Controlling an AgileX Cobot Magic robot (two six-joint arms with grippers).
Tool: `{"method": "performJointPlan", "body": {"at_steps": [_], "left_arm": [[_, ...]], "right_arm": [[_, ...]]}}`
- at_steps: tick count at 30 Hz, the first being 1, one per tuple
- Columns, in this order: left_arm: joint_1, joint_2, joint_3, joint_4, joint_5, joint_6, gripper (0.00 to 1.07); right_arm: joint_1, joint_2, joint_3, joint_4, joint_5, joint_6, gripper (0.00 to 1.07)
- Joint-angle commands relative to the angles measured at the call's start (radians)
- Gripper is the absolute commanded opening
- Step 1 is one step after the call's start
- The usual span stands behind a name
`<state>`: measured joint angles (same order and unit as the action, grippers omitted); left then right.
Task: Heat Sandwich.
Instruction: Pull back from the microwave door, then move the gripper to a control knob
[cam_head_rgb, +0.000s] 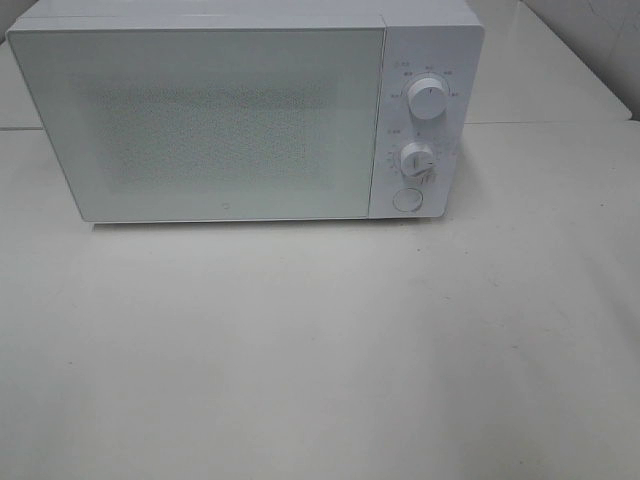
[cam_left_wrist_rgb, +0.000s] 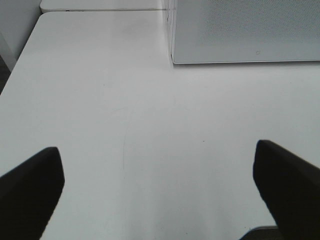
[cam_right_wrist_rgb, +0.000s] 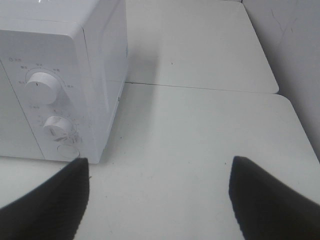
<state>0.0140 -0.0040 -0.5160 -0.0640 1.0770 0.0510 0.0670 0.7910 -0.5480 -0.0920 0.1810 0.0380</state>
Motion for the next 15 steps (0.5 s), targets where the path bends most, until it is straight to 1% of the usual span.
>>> {"method": "performJointPlan", "body": {"at_steps": [1,4,11,13,14,15], "left_arm": [[0.003,-0.021,0.000,-0.004,-0.010,-0.001,0.98],[0.003,-0.021,0.000,-0.004,-0.010,-0.001,0.98],[0.003,-0.021,0.000,-0.004,-0.010,-0.001,0.98],[0.003,-0.021,0.000,-0.004,-0.010,-0.001,0.98],[0.003,-0.021,0.000,-0.004,-0.010,-0.001,0.98],[0.003,-0.021,0.000,-0.004,-0.010,-0.001,0.98]], "right_arm": [[-0.006,0.047,-0.005,-0.002,-0.088,0.003,0.75],[-0.006,0.107,-0.005,-0.002,-0.173,0.008,0.75],[-0.006,0.186,-0.002,-0.002,-0.282,0.014,0.75],[-0.006,0.222,0.029,-0.002,-0.404,0.014,0.75],[-0.006,0.222,0.029,-0.002,-0.404,0.014,0.75],[-0.005,0.232,0.048,-0.002,-0.450,0.014,0.75]]}}
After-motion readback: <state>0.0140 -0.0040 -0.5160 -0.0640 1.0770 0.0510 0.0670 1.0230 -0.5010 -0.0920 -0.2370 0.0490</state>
